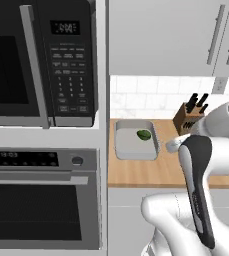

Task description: Place one avocado and one chicken drumstick in each tupperware on the nearby counter, to pack two identical lunches.

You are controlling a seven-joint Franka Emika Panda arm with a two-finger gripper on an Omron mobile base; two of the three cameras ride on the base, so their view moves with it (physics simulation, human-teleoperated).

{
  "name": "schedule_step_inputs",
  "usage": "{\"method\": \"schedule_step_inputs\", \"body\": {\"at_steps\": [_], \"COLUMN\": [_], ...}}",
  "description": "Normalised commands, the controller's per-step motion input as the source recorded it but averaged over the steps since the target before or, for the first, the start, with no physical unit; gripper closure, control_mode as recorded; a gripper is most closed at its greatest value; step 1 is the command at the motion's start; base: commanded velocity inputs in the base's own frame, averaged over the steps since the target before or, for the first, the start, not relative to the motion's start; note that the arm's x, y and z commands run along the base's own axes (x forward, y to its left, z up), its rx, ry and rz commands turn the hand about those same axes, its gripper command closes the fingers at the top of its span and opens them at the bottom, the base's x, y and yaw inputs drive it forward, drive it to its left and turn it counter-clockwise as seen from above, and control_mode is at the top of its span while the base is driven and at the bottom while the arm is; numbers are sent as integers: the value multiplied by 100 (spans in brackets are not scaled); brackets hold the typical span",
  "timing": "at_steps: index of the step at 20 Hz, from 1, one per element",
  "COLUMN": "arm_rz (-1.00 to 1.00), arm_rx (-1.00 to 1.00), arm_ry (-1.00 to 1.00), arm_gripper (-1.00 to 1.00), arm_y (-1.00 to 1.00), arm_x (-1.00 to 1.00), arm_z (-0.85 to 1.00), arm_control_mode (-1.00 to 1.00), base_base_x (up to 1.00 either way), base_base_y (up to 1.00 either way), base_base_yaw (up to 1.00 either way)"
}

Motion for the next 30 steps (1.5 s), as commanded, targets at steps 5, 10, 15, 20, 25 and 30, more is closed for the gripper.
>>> {"method": "schedule_step_inputs", "body": {"at_steps": [5,10,15,20,25,30], "arm_rz": [0,0,0,0,0,0], "arm_rx": [0,0,0,0,0,0], "arm_ry": [0,0,0,0,0,0], "arm_gripper": [-100,-100,-100,-100,-100,-100], "arm_y": [0,0,0,0,0,0], "arm_x": [-40,0,0,0,0,0], "arm_z": [0,0,0,0,0,0], "arm_control_mode": [100,100,100,100,100,100], "base_base_x": [-60,-100,-67,-3,25,-20], "base_base_y": [0,15,81,100,100,98], "base_base_yaw": [0,0,4,0,-2,-12]}}
